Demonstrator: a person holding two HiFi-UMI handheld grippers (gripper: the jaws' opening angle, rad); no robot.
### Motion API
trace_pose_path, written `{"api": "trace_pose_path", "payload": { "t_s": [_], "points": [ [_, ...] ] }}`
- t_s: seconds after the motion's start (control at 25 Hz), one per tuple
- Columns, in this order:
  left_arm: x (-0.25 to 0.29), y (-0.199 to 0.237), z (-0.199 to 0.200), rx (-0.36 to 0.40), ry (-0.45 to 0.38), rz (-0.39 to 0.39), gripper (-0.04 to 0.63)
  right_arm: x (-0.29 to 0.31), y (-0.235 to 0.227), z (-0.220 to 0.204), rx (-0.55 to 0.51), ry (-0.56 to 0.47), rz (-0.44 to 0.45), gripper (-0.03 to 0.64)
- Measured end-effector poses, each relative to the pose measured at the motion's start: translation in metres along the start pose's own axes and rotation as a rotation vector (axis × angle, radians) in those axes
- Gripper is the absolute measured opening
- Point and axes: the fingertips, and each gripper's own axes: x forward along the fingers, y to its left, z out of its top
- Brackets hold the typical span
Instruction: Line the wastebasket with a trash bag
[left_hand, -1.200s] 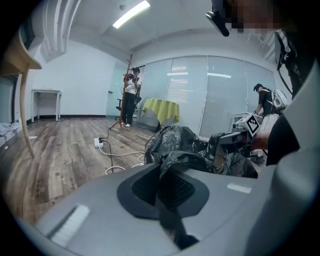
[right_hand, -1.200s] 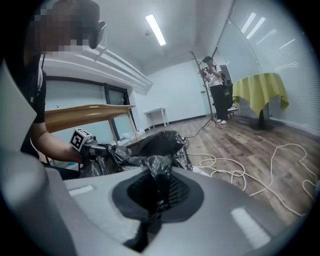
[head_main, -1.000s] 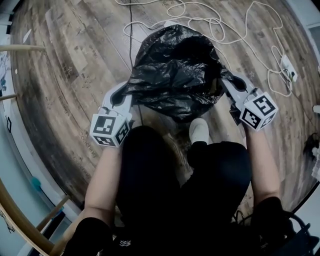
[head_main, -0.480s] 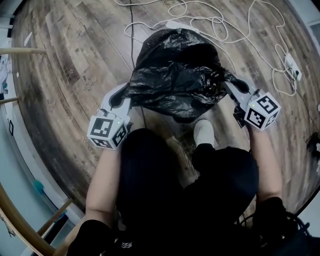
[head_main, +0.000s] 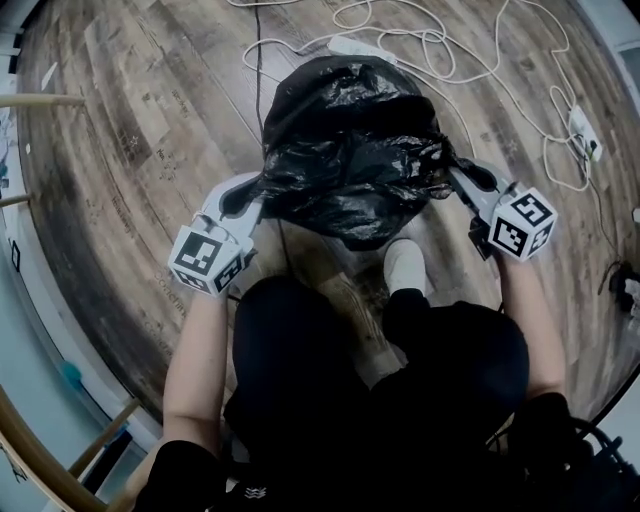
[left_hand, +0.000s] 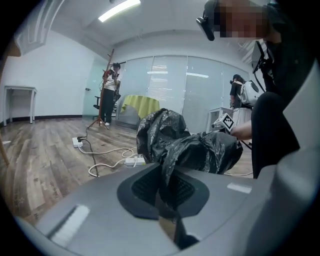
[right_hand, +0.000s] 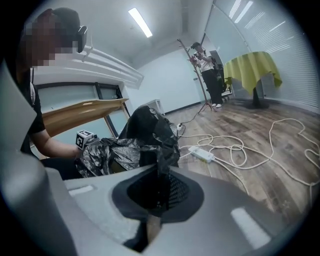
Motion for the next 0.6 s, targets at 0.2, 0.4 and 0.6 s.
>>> {"api": "trace_pose_path", "payload": {
  "t_s": [0.2, 0.4, 0.6],
  "points": [
    [-0.001, -0.004, -0.008, -0.017, -0.041, -0.046, 0.002, 0.004, -0.012, -0.022, 0.022, 0.039, 0.005, 0.002],
    [-0.008, -0.011, -0.017, -0.021, -0.034, -0.069, 0.002, 0.007, -0.008, -0.029, 0.017, 0.064, 0.017, 0.002],
    [-0.005, -0.005, -0.026, -0.012, -0.023, -0.058, 0.002, 0.011, -0.012, -0.034, 0.007, 0.073, 0.007, 0.002]
  ]
}}
